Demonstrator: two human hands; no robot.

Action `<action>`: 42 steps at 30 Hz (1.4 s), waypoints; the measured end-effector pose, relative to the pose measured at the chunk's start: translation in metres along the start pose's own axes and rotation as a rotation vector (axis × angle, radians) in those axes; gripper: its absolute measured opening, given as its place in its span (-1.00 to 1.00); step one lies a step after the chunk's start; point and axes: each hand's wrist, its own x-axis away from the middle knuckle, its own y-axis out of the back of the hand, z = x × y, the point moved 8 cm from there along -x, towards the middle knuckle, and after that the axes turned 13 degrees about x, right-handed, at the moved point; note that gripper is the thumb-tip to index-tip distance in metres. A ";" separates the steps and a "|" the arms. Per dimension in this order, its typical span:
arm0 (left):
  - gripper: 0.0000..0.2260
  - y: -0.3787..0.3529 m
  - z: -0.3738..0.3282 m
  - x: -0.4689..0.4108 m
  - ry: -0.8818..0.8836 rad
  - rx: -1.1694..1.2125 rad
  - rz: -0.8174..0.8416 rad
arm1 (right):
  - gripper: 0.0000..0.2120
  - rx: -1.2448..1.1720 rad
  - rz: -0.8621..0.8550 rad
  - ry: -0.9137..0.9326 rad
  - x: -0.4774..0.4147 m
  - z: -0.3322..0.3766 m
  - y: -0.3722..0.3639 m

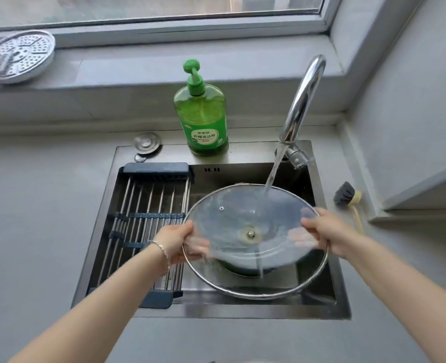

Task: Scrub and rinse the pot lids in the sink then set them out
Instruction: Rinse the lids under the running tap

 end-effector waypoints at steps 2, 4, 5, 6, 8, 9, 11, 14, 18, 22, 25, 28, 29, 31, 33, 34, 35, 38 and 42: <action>-0.79 0.000 -0.023 0.014 -0.105 -0.055 0.017 | -0.83 -0.094 0.028 -0.030 -0.005 -0.016 -0.018; -0.84 -0.005 -0.045 0.031 -0.206 -0.119 0.067 | -0.91 -0.159 0.012 -0.034 -0.012 -0.028 -0.033; -0.87 -0.007 -0.055 0.039 -0.257 -0.151 0.089 | -0.94 -0.183 -0.009 -0.023 -0.015 -0.031 -0.039; -0.88 -0.008 -0.064 0.045 -0.306 -0.184 0.103 | -0.96 -0.191 -0.031 -0.006 -0.018 -0.033 -0.043; -0.86 -0.009 -0.080 0.056 -0.395 -0.240 0.106 | -0.89 -0.159 -0.080 0.034 -0.021 -0.030 -0.052; -0.84 -0.008 -0.086 0.061 -0.432 -0.246 0.096 | -0.79 -0.085 -0.101 0.063 -0.022 -0.025 -0.056; -0.84 -0.008 -0.096 0.070 -0.482 -0.210 0.072 | -0.51 0.264 -0.194 0.173 -0.011 -0.006 -0.060; -0.88 -0.017 -0.107 0.084 -0.508 -0.170 0.012 | -0.34 0.723 -0.089 0.517 0.040 0.036 -0.089; -0.83 -0.039 -0.114 0.097 -0.551 -0.222 -0.038 | -0.10 0.961 0.257 0.801 0.100 0.044 -0.141; -0.92 -0.064 -0.122 0.102 -0.632 -0.202 -0.025 | -0.67 0.803 -0.372 1.170 0.111 0.071 -0.106; -0.89 -0.084 -0.116 0.092 -0.738 -0.185 0.064 | -0.89 0.387 -0.342 0.931 0.095 0.081 -0.058; -0.76 -0.098 -0.071 0.055 -0.698 -0.567 0.055 | -0.85 0.014 -0.202 0.637 0.072 0.071 -0.031; -0.70 -0.100 -0.050 0.042 -0.639 -0.723 0.046 | -0.86 -0.058 -0.188 0.583 0.069 0.067 -0.026; -0.69 -0.098 -0.023 0.028 -0.560 -0.793 0.037 | -0.91 -0.158 -0.166 0.503 0.065 0.057 -0.020; -0.74 -0.094 -0.016 0.022 -0.579 -0.715 -0.002 | -0.92 -0.204 -0.157 0.455 0.063 0.048 -0.017; -0.77 -0.091 -0.015 0.020 -0.587 -0.706 -0.024 | -0.92 -0.232 -0.159 0.437 0.062 0.045 -0.015; -0.80 -0.090 -0.014 0.017 -0.577 -0.704 -0.039 | -0.92 -0.262 -0.162 0.421 0.060 0.043 -0.014; -0.82 -0.086 -0.013 0.014 -0.545 -0.623 -0.041 | -0.93 -0.324 -0.168 0.403 0.059 0.044 -0.012; -0.82 -0.082 -0.027 0.027 -0.731 -0.532 -0.092 | -0.93 -0.353 -0.177 0.407 0.058 0.043 -0.012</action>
